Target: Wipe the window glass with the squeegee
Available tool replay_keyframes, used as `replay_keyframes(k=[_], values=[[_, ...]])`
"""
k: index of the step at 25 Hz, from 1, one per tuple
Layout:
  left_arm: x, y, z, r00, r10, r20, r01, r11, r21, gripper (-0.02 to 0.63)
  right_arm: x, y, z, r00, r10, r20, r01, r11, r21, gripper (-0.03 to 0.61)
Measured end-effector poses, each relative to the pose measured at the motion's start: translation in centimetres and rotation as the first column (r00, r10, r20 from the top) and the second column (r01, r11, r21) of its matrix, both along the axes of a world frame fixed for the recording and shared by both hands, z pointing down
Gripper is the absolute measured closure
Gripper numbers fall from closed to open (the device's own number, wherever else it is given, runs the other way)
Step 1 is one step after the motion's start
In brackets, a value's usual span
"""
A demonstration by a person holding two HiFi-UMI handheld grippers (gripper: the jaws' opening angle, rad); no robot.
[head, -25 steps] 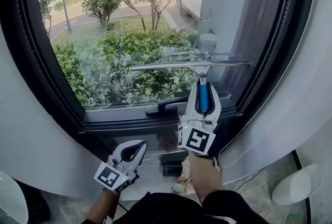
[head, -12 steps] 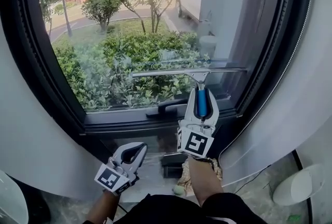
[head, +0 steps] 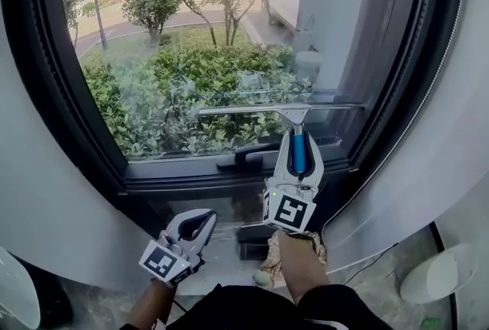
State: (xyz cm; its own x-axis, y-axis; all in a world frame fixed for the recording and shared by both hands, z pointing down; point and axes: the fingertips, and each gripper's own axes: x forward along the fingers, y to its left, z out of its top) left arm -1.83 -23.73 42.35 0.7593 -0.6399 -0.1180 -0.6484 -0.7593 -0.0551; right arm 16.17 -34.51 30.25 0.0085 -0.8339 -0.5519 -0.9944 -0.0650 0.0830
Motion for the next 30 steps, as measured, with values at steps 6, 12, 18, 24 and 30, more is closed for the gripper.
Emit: replay_keyframes(k=[6,12,18,24,30], values=[[-0.1,0.2,0.4,1.0,-0.003,0.001,0.003,1.0,-0.011,0.615,0.1,0.1,0.9,1.0,0.002,-0.006,-0.002,1.0,-0.016,0.443],[-0.2,0.3,0.5,1.0,-0.006,-0.003,0.006,1.0,-0.013,0.615,0.1,0.0,1.7,1.0,0.002,-0.009,-0.002,0.999,-0.037,0.443],[-0.4,0.4,0.7,1.0,-0.009,-0.006,0.009,1.0,-0.018,0.615,0.1,0.0,2.5,1.0,0.001,-0.011,-0.001,0.998,-0.055,0.443],[-0.3,0.5,0.7,1.0,-0.009,-0.007,0.009,1.0,-0.022,0.615,0.1,0.1,3.0,1.0,0.002,-0.021,-0.004,0.998,-0.07,0.443],[-0.2,0.5,0.9,1.0,-0.005,-0.004,0.005,1.0,-0.023,0.615,0.2,0.0,3.9,1.0,0.002,-0.017,-0.003,0.996,-0.092,0.443]])
